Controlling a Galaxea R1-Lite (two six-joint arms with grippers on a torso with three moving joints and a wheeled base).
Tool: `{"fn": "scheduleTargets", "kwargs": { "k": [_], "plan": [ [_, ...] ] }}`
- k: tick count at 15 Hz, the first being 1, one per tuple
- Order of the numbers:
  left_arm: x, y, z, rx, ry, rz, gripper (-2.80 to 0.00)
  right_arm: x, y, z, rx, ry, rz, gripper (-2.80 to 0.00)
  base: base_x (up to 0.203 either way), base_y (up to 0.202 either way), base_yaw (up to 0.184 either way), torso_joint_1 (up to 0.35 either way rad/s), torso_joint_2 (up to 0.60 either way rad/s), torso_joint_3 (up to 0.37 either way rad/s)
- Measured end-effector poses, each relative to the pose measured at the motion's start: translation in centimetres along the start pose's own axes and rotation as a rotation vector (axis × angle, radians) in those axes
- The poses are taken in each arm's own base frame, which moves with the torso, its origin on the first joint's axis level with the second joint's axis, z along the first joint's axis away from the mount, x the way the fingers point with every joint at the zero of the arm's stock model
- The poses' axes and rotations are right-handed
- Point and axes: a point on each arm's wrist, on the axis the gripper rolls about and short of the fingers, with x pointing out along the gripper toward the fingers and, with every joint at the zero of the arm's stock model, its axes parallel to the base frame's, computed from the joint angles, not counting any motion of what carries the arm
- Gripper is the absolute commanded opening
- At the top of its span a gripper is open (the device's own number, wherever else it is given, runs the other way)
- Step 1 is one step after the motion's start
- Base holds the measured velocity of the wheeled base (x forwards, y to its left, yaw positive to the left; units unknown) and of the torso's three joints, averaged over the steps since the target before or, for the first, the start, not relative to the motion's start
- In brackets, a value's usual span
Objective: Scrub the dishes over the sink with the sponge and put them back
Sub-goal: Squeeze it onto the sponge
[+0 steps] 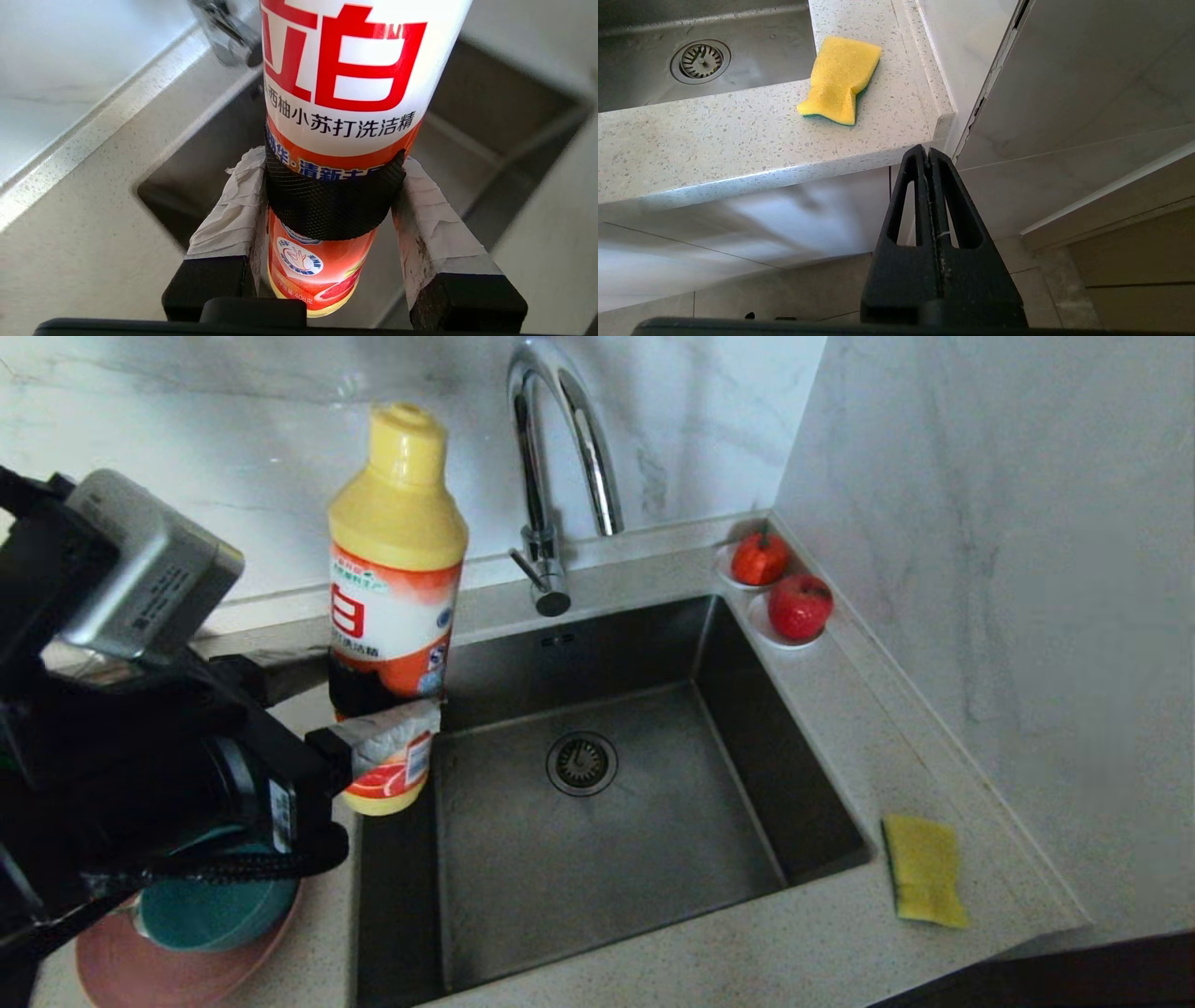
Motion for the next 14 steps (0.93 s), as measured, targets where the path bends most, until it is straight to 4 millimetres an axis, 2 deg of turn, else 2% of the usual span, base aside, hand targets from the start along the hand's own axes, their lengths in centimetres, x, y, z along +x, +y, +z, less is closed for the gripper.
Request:
{"fn": "scheduleTargets", "kwargs": {
  "k": [5,8,14],
  "plan": [
    [-0.2,-1.1,1.2,0.064,0.001,-0.087,-2.8,0.0,0.0,0.0,0.0,0.0,-0.001,-2.8,0.0,0.0,0.0,0.0,0.0,0.0],
    [0.3,-2.2,2.1,0.087,0.017,-0.159,-2.8,0.0,0.0,0.0,0.0,0.0,0.0,-2.8,0.0,0.0,0.0,0.0,0.0,0.0],
    [2.1,-6.5,2.9,0.134,0.018,-0.31,-2.8,0.0,0.0,0.0,0.0,0.0,0.0,-2.8,0.0,0.0,0.0,0.0,0.0,0.0]
  ]
}}
